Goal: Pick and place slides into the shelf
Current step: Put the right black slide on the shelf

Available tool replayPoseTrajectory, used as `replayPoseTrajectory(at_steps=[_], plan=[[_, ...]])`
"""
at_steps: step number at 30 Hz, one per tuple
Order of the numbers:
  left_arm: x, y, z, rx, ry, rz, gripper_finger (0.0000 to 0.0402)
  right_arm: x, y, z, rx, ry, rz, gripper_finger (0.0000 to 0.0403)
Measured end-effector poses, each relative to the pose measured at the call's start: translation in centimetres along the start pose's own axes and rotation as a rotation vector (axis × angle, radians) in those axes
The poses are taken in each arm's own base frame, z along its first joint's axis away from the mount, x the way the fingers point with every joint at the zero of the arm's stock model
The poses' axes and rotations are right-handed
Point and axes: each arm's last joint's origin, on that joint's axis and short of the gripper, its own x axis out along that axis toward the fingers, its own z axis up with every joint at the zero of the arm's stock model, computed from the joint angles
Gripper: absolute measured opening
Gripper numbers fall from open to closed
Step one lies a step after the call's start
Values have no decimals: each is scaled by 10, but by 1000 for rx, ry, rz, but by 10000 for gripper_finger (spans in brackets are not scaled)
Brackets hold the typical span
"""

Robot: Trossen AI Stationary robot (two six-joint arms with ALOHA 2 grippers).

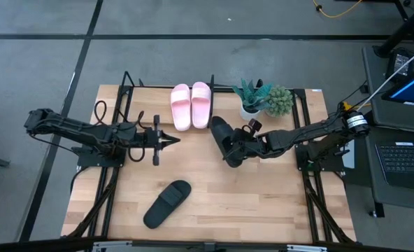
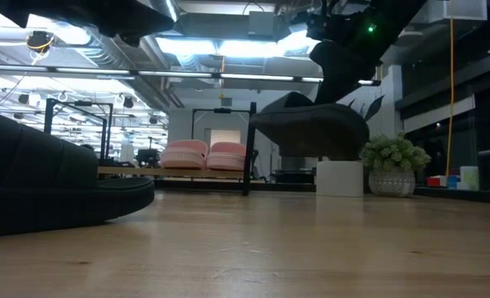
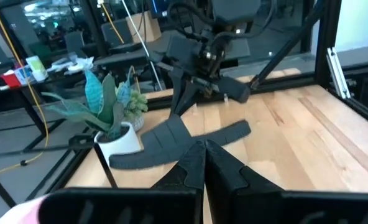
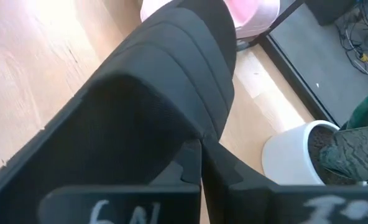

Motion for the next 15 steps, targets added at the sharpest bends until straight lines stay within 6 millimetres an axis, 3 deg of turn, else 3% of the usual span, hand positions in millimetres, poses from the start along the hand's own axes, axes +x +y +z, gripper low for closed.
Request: replayPoseTrajectory(at_steps=[8,15], plan=[[4,-1,1,19,-24,6,0,-6,5,2,-18,-7,20,0],[4,-1,1,19,-23,9,0,-35,8,32,-67,-87,20,0]])
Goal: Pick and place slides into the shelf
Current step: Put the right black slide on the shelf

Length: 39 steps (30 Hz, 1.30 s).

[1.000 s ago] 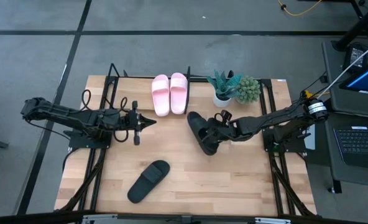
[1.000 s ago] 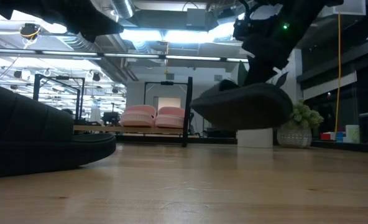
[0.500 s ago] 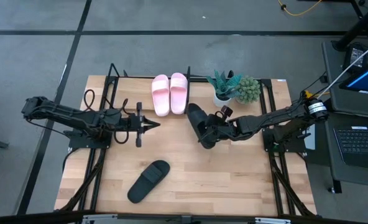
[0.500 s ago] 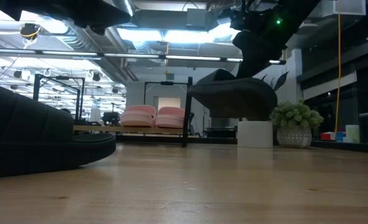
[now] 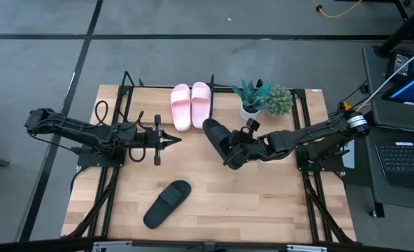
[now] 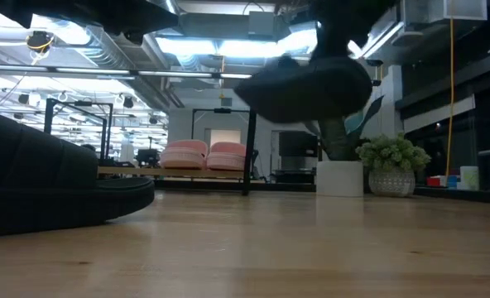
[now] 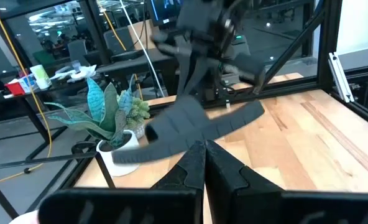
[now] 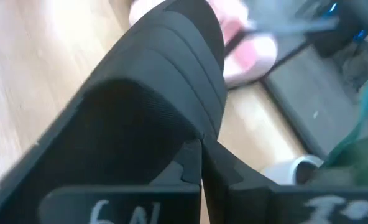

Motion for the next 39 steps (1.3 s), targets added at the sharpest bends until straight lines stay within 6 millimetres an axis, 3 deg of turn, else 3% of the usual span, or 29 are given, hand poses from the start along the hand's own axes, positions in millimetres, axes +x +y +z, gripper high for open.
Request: replayPoseTrajectory(at_steps=[8,19,27,39], plan=[[0,1,0,0,10,48,0,-16,-8,24,-45,-66,-128,0],[0,4,-1,3,33,146,0,21,8,46,-129,79,-232,0],[-1,7,-2,36,60,240,0,25,13,69,-79,59,-242,0],[-1,7,-3,81,71,237,0,17,21,70,-83,43,-212,0]])
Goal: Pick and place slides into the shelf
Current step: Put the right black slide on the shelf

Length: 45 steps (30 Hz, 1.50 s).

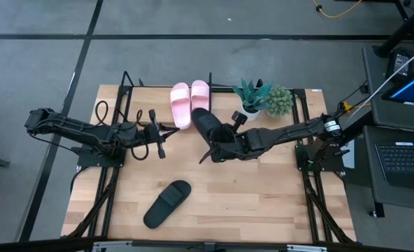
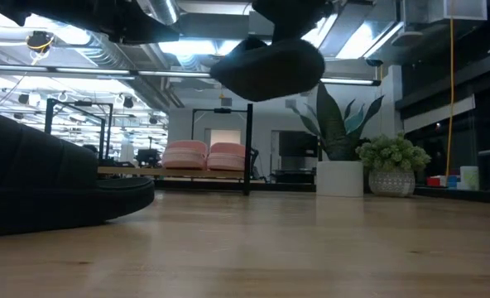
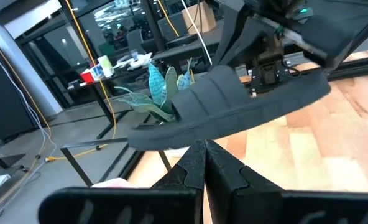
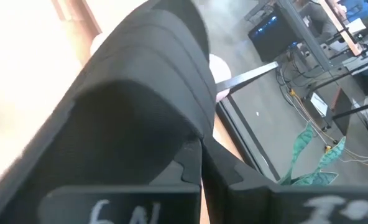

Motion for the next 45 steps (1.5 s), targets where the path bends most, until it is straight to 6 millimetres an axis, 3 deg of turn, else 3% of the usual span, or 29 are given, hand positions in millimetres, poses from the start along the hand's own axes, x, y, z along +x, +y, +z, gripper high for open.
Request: replayPoseTrajectory(at_steps=[8,24,37,45], plan=[[0,1,2,39,-17,5,0,-10,-6,17,60,-79,-8,0],[0,1,3,66,-28,6,2,-3,-10,30,73,-141,-9,0],[0,2,7,41,-60,26,139,-3,-10,29,72,-141,-9,0],[-2,7,20,24,-186,71,157,-1,-15,33,65,-171,-134,0]])
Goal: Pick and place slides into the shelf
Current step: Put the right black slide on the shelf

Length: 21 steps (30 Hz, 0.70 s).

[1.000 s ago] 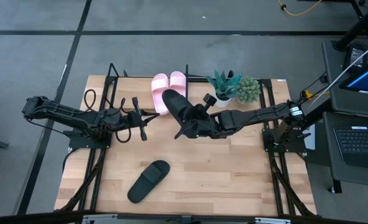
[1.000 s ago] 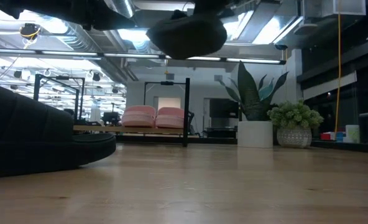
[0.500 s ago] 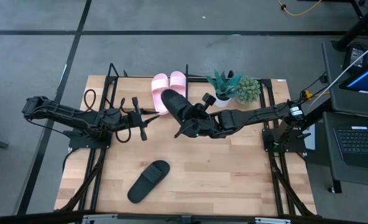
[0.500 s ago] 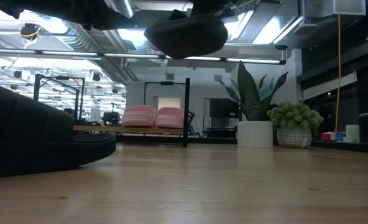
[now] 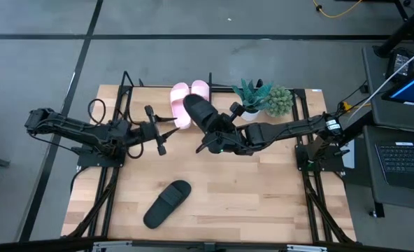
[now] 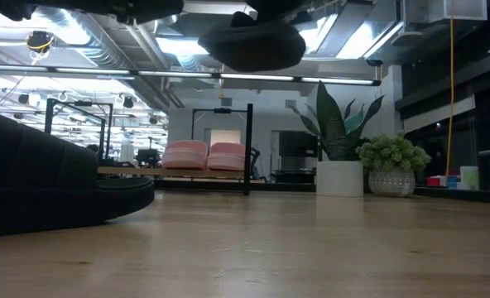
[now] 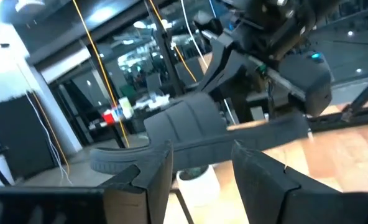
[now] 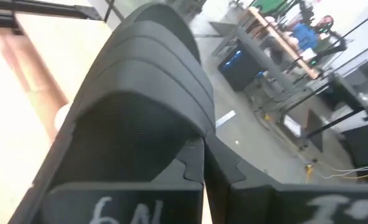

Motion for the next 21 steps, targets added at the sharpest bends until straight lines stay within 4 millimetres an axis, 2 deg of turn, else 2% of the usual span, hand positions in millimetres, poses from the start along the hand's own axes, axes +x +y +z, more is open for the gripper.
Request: replayPoseTrajectory(at_steps=[5,11,15,21], plan=[[2,1,6,-12,-59,27,156,11,-5,4,22,-9,-30,0],[13,-4,1,65,-63,58,155,34,-1,3,11,8,-64,0],[26,-6,0,75,-30,93,155,41,0,5,12,-1,-72,0],[52,-16,7,92,-1,93,155,42,0,9,27,-27,-72,0]])
